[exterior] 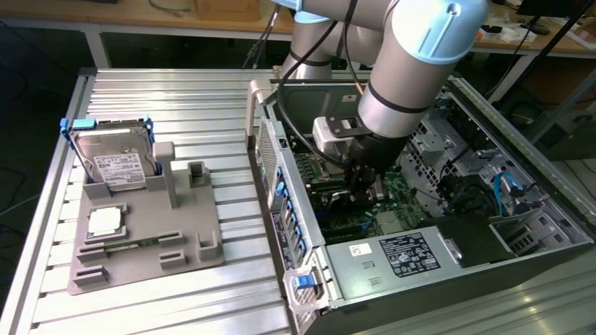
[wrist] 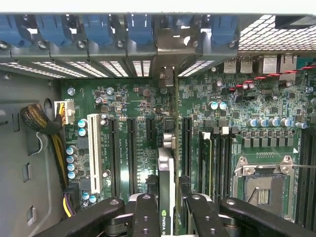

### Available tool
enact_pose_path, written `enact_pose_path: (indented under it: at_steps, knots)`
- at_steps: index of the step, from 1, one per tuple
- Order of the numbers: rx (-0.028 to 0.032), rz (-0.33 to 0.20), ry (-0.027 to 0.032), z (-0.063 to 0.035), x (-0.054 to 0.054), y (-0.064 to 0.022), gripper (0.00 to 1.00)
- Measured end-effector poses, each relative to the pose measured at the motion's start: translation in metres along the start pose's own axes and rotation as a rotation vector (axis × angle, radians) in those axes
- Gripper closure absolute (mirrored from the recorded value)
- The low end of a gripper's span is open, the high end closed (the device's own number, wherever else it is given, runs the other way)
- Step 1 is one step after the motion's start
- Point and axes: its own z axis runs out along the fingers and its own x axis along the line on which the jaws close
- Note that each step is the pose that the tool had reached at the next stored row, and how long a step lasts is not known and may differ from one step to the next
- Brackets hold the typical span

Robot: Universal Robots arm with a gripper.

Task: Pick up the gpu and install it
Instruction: 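Insert the gpu into the slot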

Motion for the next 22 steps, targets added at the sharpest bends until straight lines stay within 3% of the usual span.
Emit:
enact_pose_path:
  at_steps: [22]
  knots:
    - [-0.0003,0.000,0.0008,0.0079,0.0004,0.0025,0.73]
